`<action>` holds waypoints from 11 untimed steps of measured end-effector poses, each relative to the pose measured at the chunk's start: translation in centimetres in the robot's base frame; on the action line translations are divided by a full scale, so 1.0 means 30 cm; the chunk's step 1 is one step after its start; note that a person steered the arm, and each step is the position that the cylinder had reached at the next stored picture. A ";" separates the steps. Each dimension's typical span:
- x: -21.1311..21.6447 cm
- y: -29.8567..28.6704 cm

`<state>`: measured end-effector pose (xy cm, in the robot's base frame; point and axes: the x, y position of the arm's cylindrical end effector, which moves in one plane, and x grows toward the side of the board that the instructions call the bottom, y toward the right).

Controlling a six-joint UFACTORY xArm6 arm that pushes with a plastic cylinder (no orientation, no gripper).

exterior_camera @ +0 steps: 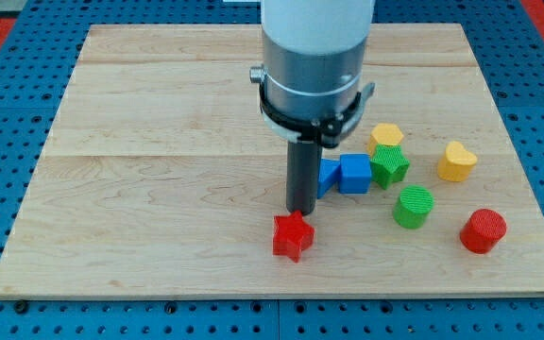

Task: Push the triangle to the center of the board

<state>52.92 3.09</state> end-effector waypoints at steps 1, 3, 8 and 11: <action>-0.002 0.072; -0.299 -0.157; -0.033 -0.021; -0.263 0.023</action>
